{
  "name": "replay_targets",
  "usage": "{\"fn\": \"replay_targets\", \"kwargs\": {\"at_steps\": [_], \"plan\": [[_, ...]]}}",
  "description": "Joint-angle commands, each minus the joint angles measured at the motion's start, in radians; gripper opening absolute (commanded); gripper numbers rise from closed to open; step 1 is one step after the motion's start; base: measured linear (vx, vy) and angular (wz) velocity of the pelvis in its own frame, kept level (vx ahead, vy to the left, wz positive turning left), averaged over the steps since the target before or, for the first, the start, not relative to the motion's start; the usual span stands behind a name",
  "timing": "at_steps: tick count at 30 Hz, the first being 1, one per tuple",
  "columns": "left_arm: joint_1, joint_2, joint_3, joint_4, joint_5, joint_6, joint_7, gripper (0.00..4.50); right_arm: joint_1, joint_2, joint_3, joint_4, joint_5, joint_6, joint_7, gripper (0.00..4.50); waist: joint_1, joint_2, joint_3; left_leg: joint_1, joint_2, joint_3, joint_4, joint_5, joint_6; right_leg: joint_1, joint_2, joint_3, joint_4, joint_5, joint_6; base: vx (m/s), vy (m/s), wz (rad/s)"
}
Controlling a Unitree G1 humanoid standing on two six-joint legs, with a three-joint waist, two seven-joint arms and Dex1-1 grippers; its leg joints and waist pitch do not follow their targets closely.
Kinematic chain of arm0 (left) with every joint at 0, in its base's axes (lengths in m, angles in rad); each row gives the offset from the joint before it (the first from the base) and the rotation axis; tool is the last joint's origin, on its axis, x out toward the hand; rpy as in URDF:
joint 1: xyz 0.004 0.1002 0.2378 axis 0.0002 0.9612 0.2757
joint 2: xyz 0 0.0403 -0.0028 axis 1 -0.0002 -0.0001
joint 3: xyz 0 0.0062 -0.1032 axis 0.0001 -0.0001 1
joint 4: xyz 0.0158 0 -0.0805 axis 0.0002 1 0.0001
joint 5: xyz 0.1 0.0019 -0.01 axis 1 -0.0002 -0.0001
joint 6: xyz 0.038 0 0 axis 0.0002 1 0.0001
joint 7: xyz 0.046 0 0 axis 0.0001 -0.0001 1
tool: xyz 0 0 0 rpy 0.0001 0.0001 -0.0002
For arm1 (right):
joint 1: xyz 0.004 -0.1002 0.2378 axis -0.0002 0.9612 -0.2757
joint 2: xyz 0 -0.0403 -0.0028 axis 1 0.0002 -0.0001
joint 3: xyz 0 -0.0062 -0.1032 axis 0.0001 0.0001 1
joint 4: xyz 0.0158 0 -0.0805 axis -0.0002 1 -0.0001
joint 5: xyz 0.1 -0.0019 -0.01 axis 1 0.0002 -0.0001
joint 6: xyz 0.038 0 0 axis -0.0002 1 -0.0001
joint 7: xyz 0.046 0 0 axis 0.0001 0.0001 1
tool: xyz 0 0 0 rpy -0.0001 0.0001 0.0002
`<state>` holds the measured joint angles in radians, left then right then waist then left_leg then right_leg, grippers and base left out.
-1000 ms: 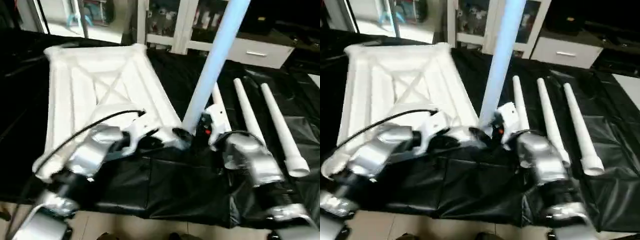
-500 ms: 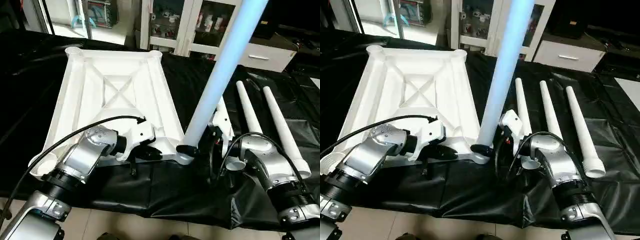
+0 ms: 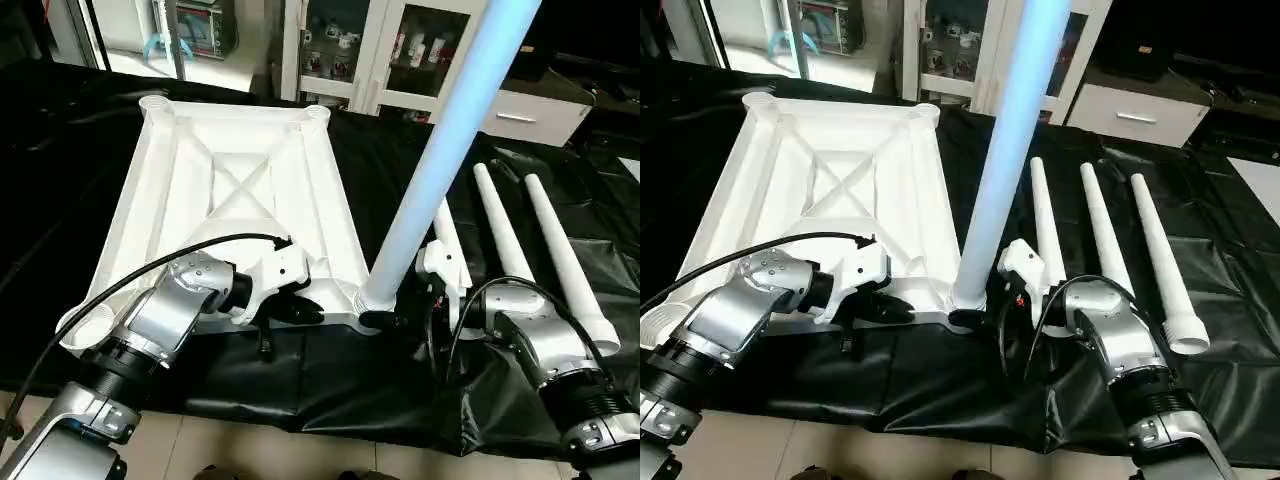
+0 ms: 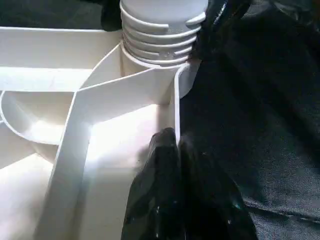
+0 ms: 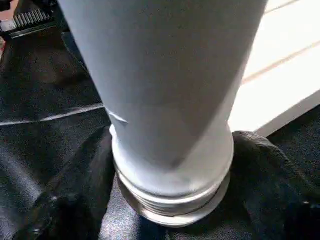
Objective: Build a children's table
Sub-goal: Rotate leg to tighten
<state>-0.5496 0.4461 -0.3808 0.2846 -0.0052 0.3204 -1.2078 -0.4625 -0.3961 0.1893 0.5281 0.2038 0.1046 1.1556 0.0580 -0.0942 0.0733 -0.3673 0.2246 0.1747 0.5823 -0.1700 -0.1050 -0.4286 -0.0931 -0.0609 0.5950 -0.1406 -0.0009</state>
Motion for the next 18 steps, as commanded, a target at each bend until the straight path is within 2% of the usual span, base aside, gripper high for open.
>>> {"fn": "replay_targets", "kwargs": {"at_steps": [1, 3, 10, 13, 16, 18], "plan": [[0.021, -0.012, -0.06, 0.008, 0.006, 0.009, -0.035, 0.0, 0.001, 0.0, -0.019, 0.017, 0.005, -0.005, -0.016, 3.22, -0.003, 0.011, -0.068, 0.008, 0.004, 0.01, -0.07, -0.269, 0.028, 0.052, -0.03, 0.031, -0.06, -0.28, -0.203, 0.0, 0.0, 0.0], [0.022, -0.012, -0.06, 0.01, 0.008, 0.008, -0.035, 0.0, 0.003, 0.006, -0.022, 0.015, 0.01, -0.009, -0.012, 2.94, -0.004, 0.011, -0.067, 0.008, 0.004, 0.009, -0.071, -0.283, 0.025, 0.051, -0.03, 0.031, -0.062, -0.301, -0.198, 0.0, 0.0, 0.0], [0.026, -0.012, -0.063, 0.007, 0.009, 0.011, -0.036, 0.0, 0.012, 0.011, -0.027, 0.008, 0.021, -0.003, 0.003, 2.79, -0.005, 0.011, -0.067, 0.008, 0.005, 0.01, -0.07, -0.274, 0.028, 0.05, -0.03, 0.031, -0.061, -0.287, -0.202, 0.0, 0.0, 0.0], [0.028, -0.015, -0.064, 0.008, 0.011, 0.02, -0.031, 0.0, 0.019, 0.029, -0.047, 0.009, 0.036, 0.014, -0.022, 2.77, -0.005, 0.01, -0.067, 0.008, 0.004, 0.01, -0.071, -0.276, 0.029, 0.051, -0.031, 0.031, -0.061, -0.289, -0.202, 0.0, 0.0, 0.0], [0.025, -0.047, -0.045, 0.022, 0.011, 0.046, 0.024, 0.0, 0.012, 0.08, -0.1, 0.044, 0.06, 0.042, -0.126, 2.77, -0.009, 0.011, -0.065, 0.008, 0.004, 0.01, -0.072, -0.298, 0.022, 0.046, -0.031, 0.032, -0.064, -0.322, -0.196, 0.0, 0.0, 0.0], [0.011, -0.097, -0.018, 0.048, 0.017, 0.074, 0.113, 0.0, 0.002, 0.137, -0.153, 0.077, 0.082, 0.062, -0.246, 2.77, -0.014, 0.009, -0.062, 0.009, 0.003, 0.005, -0.075, -0.339, -0.002, 0.044, -0.032, 0.028, -0.074, -0.4, -0.174, 0.0, 0.0, 0.0]]}}
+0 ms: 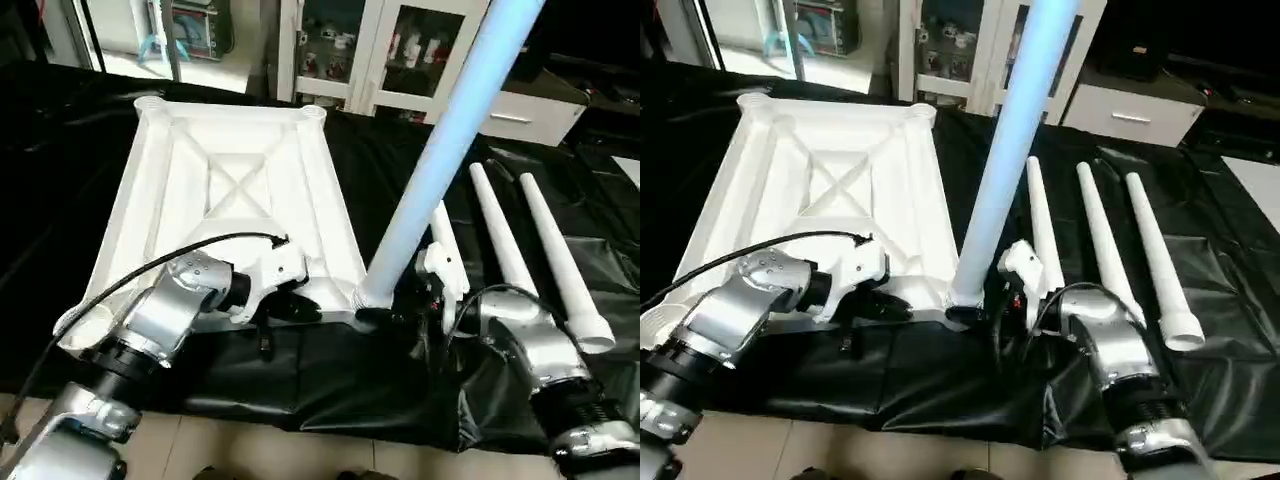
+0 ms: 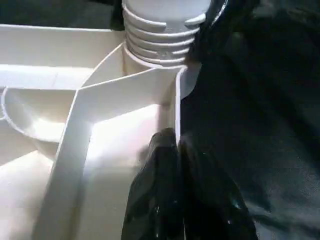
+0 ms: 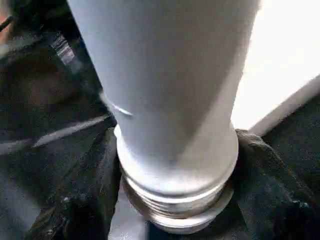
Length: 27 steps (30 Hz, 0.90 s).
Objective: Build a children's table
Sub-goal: Rotate leg to tighten
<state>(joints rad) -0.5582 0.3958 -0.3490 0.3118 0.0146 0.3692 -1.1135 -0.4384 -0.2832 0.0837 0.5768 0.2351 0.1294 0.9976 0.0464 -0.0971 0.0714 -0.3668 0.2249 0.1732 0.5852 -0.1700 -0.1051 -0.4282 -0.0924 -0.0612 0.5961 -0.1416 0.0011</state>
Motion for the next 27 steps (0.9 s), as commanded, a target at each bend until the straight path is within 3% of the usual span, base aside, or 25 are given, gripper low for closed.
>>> {"fn": "replay_targets", "kwargs": {"at_steps": [1, 7, 8, 9, 11, 14, 16, 22, 24, 27], "plan": [[0.011, -0.075, -0.034, 0.036, 0.0, 0.042, 0.069, 0.0, -0.027, 0.049, -0.067, 0.045, 0.057, 0.044, -0.14, 2.77, -0.004, 0.012, -0.06, 0.009, 0.002, 0.005, -0.078, -0.348, -0.007, 0.043, -0.033, 0.027, -0.075, -0.416, -0.169, 0.0, 0.0, 0.0], [-0.028, -0.2, 0.014, 0.11, 0.028, 0.093, 0.289, 0.0, -0.044, 0.172, -0.137, 0.113, 0.047, 0.009, -0.429, 2.77, -0.023, 0.009, -0.055, 0.007, -0.005, -0.004, -0.077, -0.405, -0.013, 0.034, -0.036, 0.017, -0.102, -0.577, -0.093, 0.0, 0.0, 0.0], [-0.046, -0.25, 0.023, 0.143, 0.05, 0.094, 0.382, 0.0, -0.049, 0.234, -0.15, 0.128, 0.031, -0.021, -0.552, 2.77, -0.023, 0.012, -0.056, 0.01, -0.006, -0.005, -0.076, -0.414, -0.014, 0.032, -0.037, 0.014, -0.108, -0.602, -0.078, 0.0, 0.0, 0.0], [-0.046, -0.25, 0.023, 0.143, 0.05, 0.094, 0.382, 0.0, -0.049, 0.234, -0.15, 0.128, 0.031, -0.021, -0.552, 2.77, -0.024, 0.012, -0.054, 0.011, -0.006, -0.006, -0.075, -0.422, -0.015, 0.028, -0.037, 0.013, -0.11, -0.612, -0.071, 0.0, 0.0, 0.0], [-0.066, -0.305, 0.032, 0.18, 0.088, 0.083, 0.511, 0.0, -0.056, 0.31, -0.125, 0.137, -0.036, -0.063, -0.707, 2.77, -0.029, 0.015, -0.056, 0.011, -0.007, -0.01, -0.077, -0.441, -0.019, 0.028, -0.034, 0.006, -0.115, -0.62, -0.052, 0.0, 0.0, 0.0], [-0.071, -0.326, 0.037, 0.188, 0.099, 0.076, 0.552, 0.0, -0.06, 0.361, -0.102, 0.135, -0.059, -0.085, -0.722, 2.77, -0.035, 0.013, -0.056, 0.005, -0.007, -0.015, -0.083, -0.452, -0.014, 0.038, -0.032, -0.002, -0.117, -0.6, -0.045, 0.0, 0.0, 0.0], [-0.075, -0.335, 0.042, 0.193, 0.112, 0.074, 0.574, 0.0, -0.064, 0.396, -0.092, 0.131, -0.069, -0.109, -0.724, 2.76, -0.037, 0.014, -0.053, 0.011, -0.008, -0.011, -0.083, -0.473, -0.003, 0.026, -0.03, 0.002, -0.12, -0.584, -0.05, 0.0, 0.0, 0.0], [-0.074, -0.309, 0.064, 0.191, 0.115, 0.059, 0.582, 0.0, -0.072, 0.408, -0.094, 0.117, -0.045, -0.134, -0.68, 2.76, -0.043, 0.011, -0.051, 0.012, -0.008, -0.01, -0.088, -0.478, 0.012, 0.029, -0.032, 0.004, -0.124, -0.566, -0.06, 0.0, 0.0, 0.0], [-0.067, -0.297, 0.068, 0.185, 0.111, 0.052, 0.566, 0.0, -0.063, 0.399, -0.088, 0.085, -0.051, -0.152, -0.67, 3.46, -0.043, 0.012, -0.05, 0.011, -0.008, -0.008, -0.088, -0.471, 0.015, 0.028, -0.033, 0.006, -0.124, -0.567, -0.06, 0.0, 0.0, 0.0], [-0.053, -0.276, 0.069, 0.171, 0.104, 0.05, 0.532, 0.0, -0.061, 0.379, -0.095, 0.051, -0.046, -0.156, -0.646, 3.52, -0.044, 0.011, -0.049, 0.007, -0.009, -0.008, -0.089, -0.467, 0.02, 0.03, -0.035, 0.007, -0.125, -0.577, -0.056, 0.0, 0.0, 0.0]]}}
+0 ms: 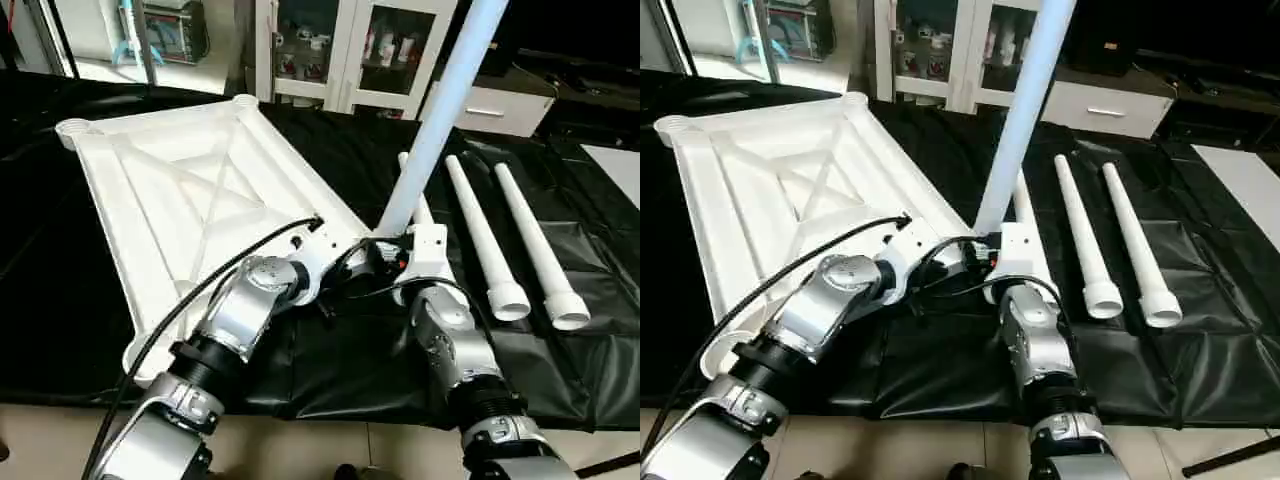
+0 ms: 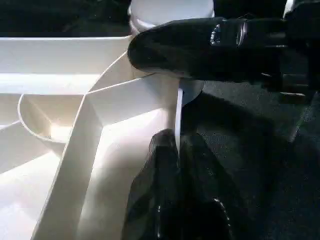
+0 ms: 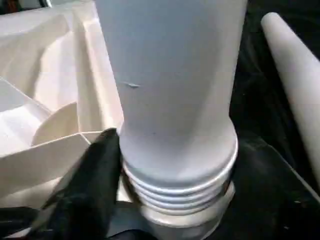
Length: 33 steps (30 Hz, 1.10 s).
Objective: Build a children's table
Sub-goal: Rotate leg to tighten
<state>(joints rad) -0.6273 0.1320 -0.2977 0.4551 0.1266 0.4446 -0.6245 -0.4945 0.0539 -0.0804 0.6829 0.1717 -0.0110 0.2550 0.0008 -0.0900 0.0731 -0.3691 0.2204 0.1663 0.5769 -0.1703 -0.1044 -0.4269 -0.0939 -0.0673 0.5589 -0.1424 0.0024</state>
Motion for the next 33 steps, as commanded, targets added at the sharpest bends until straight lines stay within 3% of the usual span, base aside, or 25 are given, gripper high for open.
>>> {"fn": "replay_targets", "kwargs": {"at_steps": [1, 3, 6, 8, 12, 13, 14, 15, 17, 19, 21, 25, 30, 33], "plan": [[0.016, -0.012, 0.018, 0.028, -0.008, -0.025, 0.043, 0.0, -0.005, 0.042, 0.069, -0.055, 0.017, -0.016, 0.097, 3.66, -0.004, 0.001, -0.053, -0.002, -0.005, -0.004, -0.084, -0.445, 0.02, 0.039, -0.034, 0.012, -0.084, -0.572, -0.053, 0.0, 0.0, 0.0], [0.038, 0.022, 0.014, 0.003, -0.019, -0.028, -0.015, 0.0, -0.009, 0.004, 0.065, -0.086, 0.024, 0.0, 0.136, 3.94, -0.008, 0.005, -0.058, -0.015, -0.002, -0.01, -0.09, -0.409, 0.019, 0.05, -0.035, 0.012, -0.075, -0.534, -0.056, 0.0, 0.0, 0.0], [0.075, 0.079, -0.002, -0.035, -0.055, -0.025, -0.143, 0.0, -0.016, -0.077, 0.088, -0.114, 0.021, 0.069, 0.226, 4.11, -0.01, 0.006, -0.054, -0.005, -0.002, -0.004, -0.085, -0.408, 0.026, 0.04, -0.034, 0.018, -0.076, -0.511, -0.085, 0.0, 0.0, 0.0], [0.086, 0.092, -0.003, -0.045, -0.07, -0.018, -0.178, 0.0, -0.017, -0.101, 0.1, -0.116, 0.013, 0.093, 0.255, 4.38, -0.003, 0.008, -0.054, 0.01, 0.0, 0.005, -0.081, -0.395, 0.032, 0.03, -0.033, 0.026, -0.074, -0.478, -0.114, 0.0, 0.0, 0.0], [0.127, 0.162, -0.026, -0.08, -0.111, -0.019, -0.325, 0.0, -0.005, -0.213, 0.127, -0.135, 0.029, 0.133, 0.462, 4.48, 0.008, 0.004, -0.054, 0.004, 0.004, 0.011, -0.084, -0.348, 0.045, 0.038, -0.03, 0.03, -0.063, -0.416, -0.141, 0.0, 0.0, 0.0], [0.136, 0.191, -0.037, -0.082, -0.113, -0.04, -0.371, 0.0, -0.001, -0.259, 0.134, -0.142, 0.032, 0.135, 0.532, 4.48, 0.016, 0.01, -0.058, 0.01, 0.006, 0.012, -0.082, -0.342, 0.047, 0.036, -0.032, 0.031, -0.061, -0.411, -0.142, 0.0, 0.0, 0.0], [0.139, 0.202, -0.041, -0.083, -0.113, -0.047, -0.387, 0.0, 0.001, -0.277, 0.138, -0.145, 0.033, 0.136, 0.556, 4.48, 0.016, 0.01, -0.058, 0.01, 0.006, 0.012, -0.082, -0.342, 0.047, 0.036, -0.032, 0.031, -0.061, -0.411, -0.142, 0.052, -0.009, 0.11], [0.143, 0.222, -0.049, -0.087, -0.115, -0.05, -0.416, 0.0, 0.005, -0.306, 0.144, -0.152, 0.036, 0.139, 0.597, 4.48, 0.023, 0.005, -0.059, 0.017, 0.007, 0.022, -0.077, -0.306, 0.058, 0.032, -0.028, 0.037, -0.054, -0.344, -0.168, 0.052, -0.009, 0.11], [0.157, 0.263, -0.076, -0.118, -0.129, -0.06, -0.504, 0.0, 0.017, -0.353, 0.17, -0.176, 0.06, 0.171, 0.701, 4.48, 0.034, 0.004, -0.055, 0.017, 0.005, 0.027, -0.074, -0.315, 0.062, 0.028, -0.026, 0.042, -0.052, -0.373, -0.17, 0.0, 0.0, 0.0], [0.162, 0.277, -0.087, -0.131, -0.132, -0.065, -0.531, 0.0, 0.023, -0.366, 0.182, -0.185, 0.067, 0.184, 0.739, 4.48, 0.038, 0.006, -0.064, 0.017, 0.007, 0.025, -0.074, -0.292, 0.059, 0.036, -0.029, 0.043, -0.045, -0.359, -0.17, 0.0, 0.0, 0.0], [0.167, 0.289, -0.096, -0.148, -0.136, -0.054, -0.562, 0.0, 0.028, -0.381, 0.201, -0.191, 0.065, 0.188, 0.785, 4.48, 0.04, 0.008, -0.068, 0.014, 0.008, 0.027, -0.073, -0.234, 0.06, 0.04, -0.025, 0.041, -0.034, -0.273, -0.195, 0.0, 0.0, 0.0], [0.165, 0.294, -0.101, -0.151, -0.137, -0.062, -0.574, 0.0, 0.028, -0.39, 0.223, -0.181, 0.058, 0.181, 0.845, 4.48, 0.044, 0.006, -0.072, 0.011, 0.008, 0.028, -0.069, -0.194, 0.066, 0.046, -0.024, 0.04, -0.023, -0.206, -0.219, 0.0, 0.0, 0.0], [0.159, 0.292, -0.112, -0.148, -0.132, -0.069, -0.576, 0.0, 0.017, -0.37, 0.231, -0.135, 0.04, 0.142, 0.835, 4.48, 0.047, 0.006, -0.071, 0.013, 0.008, 0.027, -0.071, -0.232, 0.047, 0.045, -0.028, 0.041, -0.031, -0.268, -0.203, 0.0, 0.0, 0.0], [0.16, 0.294, -0.114, -0.153, -0.126, -0.068, -0.582, 0.0, 0.012, -0.365, 0.238, -0.121, 0.037, 0.137, 0.842, 4.19, 0.047, 0.006, -0.072, 0.011, 0.007, 0.025, -0.072, -0.236, 0.039, 0.046, -0.028, 0.041, -0.031, -0.282, -0.192, 0.0, 0.0, 0.0]]}}
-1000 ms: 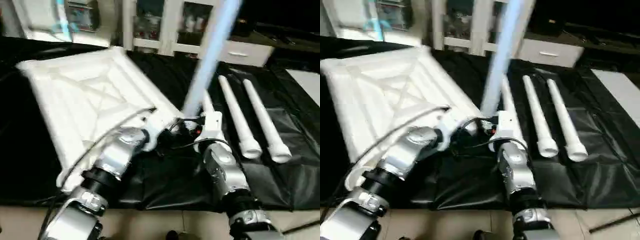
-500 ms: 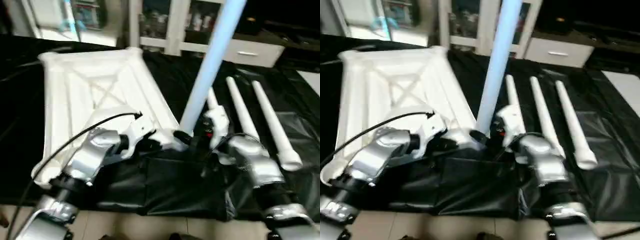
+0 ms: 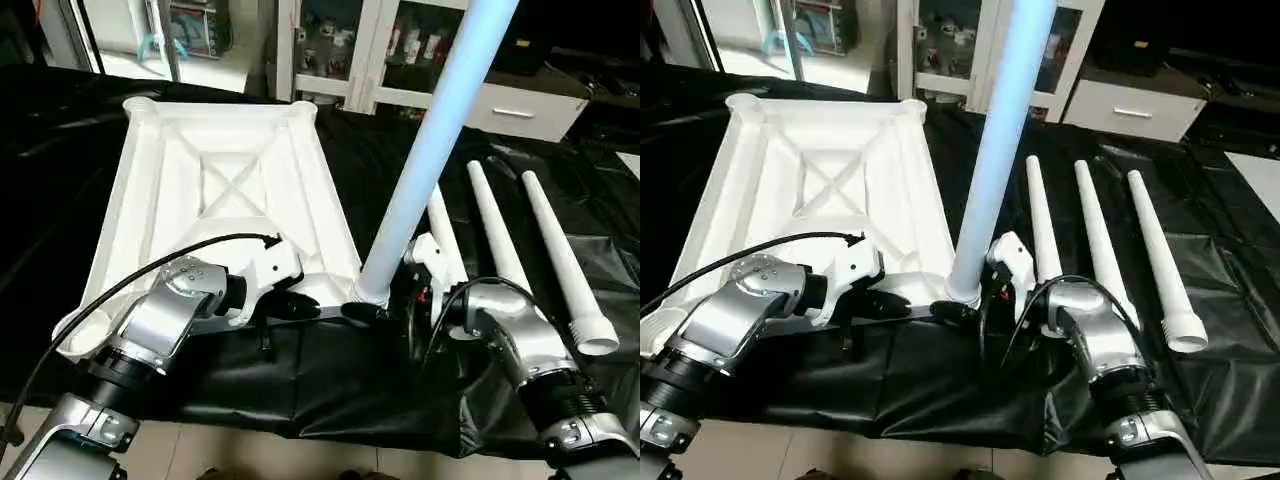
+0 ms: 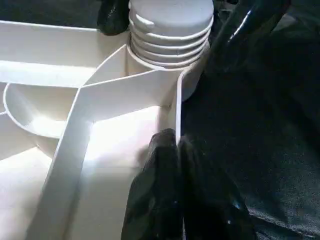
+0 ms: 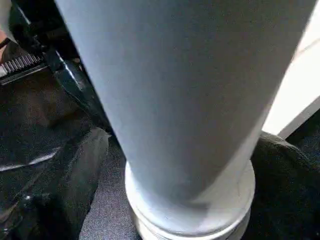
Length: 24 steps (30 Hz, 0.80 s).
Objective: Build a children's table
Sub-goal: Rotate leg to tighten
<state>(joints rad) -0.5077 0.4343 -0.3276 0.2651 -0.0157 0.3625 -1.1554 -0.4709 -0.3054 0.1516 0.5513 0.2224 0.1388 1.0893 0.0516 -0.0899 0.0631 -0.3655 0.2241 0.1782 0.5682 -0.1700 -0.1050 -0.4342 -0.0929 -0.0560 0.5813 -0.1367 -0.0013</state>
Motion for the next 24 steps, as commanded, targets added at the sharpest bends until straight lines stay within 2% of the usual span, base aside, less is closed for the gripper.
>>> {"fn": "replay_targets", "kwargs": {"at_steps": [1, 7, 14, 22, 24], "plan": [[0.04, -0.009, -0.084, 0.037, 0.016, 0.014, -0.051, 0.0, -0.011, -0.006, 0.007, 0.01, -0.014, -0.013, 0.008, 4.12, -0.003, 0.006, -0.062, 0.008, 0.004, 0.013, -0.063, -0.232, 0.038, 0.053, -0.028, 0.029, -0.052, -0.277, -0.189, 0.0, 0.0, 0.0], [0.037, -0.008, -0.087, 0.038, 0.016, 0.015, -0.05, 0.0, -0.017, -0.001, 0.004, 0.029, -0.019, -0.024, 0.009, 3.6, -0.003, 0.002, -0.064, 0.007, 0.002, 0.013, -0.062, -0.226, 0.04, 0.055, -0.026, 0.028, -0.049, -0.247, -0.196, 0.0, 0.0, 0.0], [0.037, -0.007, -0.09, 0.042, 0.017, 0.014, -0.052, 0.0, -0.022, 0.003, 0.001, 0.044, -0.012, -0.03, 0.016, 2.91, -0.002, 0.004, -0.064, 0.008, 0.003, 0.013, -0.062, -0.232, 0.039, 0.055, -0.025, 0.028, -0.049, -0.246, -0.199, 0.0, 0.0, 0.0], [0.033, -0.007, -0.093, 0.046, 0.02, 0.017, -0.058, 0.0, -0.018, 0.008, 0.005, 0.051, -0.011, -0.033, 0.019, 2.77, -0.002, 0.005, -0.065, 0.008, 0.002, 0.013, -0.061, -0.231, 0.038, 0.056, -0.025, 0.028, -0.048, -0.236, -0.202, 0.0, 0.0, 0.0], [0.03, -0.016, -0.086, 0.051, 0.019, 0.022, -0.043, 0.0, -0.018, 0.028, -0.004, 0.07, -0.026, -0.044, -0.047, 2.77, -0.003, 0.005, -0.064, 0.008, 0.003, 0.013, -0.062, -0.231, 0.036, 0.054, -0.026, 0.029, -0.048, -0.24, -0.202, 0.0, 0.0, 0.0]]}}
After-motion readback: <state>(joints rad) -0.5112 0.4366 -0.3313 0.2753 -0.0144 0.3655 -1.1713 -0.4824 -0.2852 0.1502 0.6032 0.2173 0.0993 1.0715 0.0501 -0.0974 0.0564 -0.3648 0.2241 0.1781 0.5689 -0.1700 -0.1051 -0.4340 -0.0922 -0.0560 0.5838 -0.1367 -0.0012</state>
